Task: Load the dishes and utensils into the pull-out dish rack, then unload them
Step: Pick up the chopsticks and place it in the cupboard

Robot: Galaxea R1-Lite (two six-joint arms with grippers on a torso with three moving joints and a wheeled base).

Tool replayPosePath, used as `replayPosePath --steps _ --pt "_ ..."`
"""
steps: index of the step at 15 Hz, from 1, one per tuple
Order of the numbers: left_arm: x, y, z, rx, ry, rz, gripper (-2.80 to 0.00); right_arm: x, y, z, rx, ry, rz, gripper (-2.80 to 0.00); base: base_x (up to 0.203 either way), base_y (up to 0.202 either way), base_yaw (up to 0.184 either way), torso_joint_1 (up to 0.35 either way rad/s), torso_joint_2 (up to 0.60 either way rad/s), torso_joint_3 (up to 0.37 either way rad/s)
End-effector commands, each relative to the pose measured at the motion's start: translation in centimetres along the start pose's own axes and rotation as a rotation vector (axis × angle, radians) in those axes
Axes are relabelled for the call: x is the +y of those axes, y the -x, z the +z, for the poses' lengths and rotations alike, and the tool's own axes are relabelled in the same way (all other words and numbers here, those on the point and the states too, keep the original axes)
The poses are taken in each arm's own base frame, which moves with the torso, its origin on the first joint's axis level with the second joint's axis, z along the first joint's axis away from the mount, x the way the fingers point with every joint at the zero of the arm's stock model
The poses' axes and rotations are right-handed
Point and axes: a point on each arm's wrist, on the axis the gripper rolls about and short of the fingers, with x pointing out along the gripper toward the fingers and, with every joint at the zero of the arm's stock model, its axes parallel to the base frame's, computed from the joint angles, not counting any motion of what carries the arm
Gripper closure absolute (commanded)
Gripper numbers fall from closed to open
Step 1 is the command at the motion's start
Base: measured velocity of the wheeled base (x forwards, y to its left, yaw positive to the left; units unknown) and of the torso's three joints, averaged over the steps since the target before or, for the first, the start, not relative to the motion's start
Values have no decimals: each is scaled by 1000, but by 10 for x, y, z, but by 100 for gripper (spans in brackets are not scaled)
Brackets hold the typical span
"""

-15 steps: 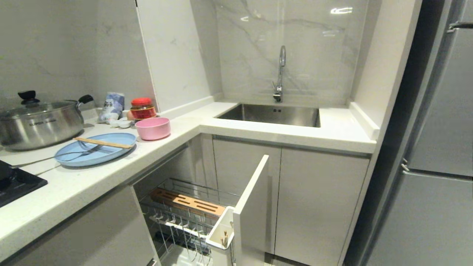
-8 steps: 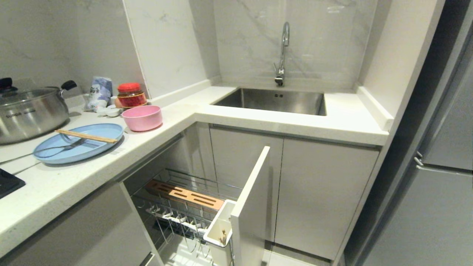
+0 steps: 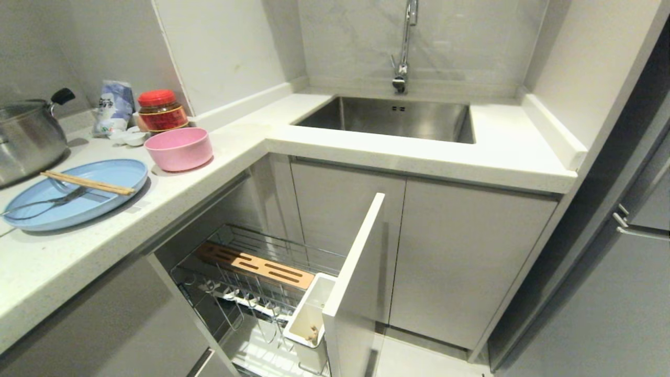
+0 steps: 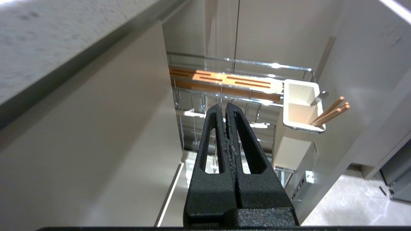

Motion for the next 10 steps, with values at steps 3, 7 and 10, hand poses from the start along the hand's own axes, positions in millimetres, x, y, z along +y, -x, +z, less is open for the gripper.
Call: replayPosePath --steps 3,7,10 --pt "0 -1 -2 10 1 -1 0 0 -1 -7 24 0 0 0 0 0 0 1 4 -195" --pt "0 -1 -2 10 1 -1 0 0 -1 -7 24 0 0 0 0 0 0 3 3 -197" --pt "0 -1 -2 10 1 -1 0 0 -1 -7 24 0 0 0 0 0 0 3 4 -196"
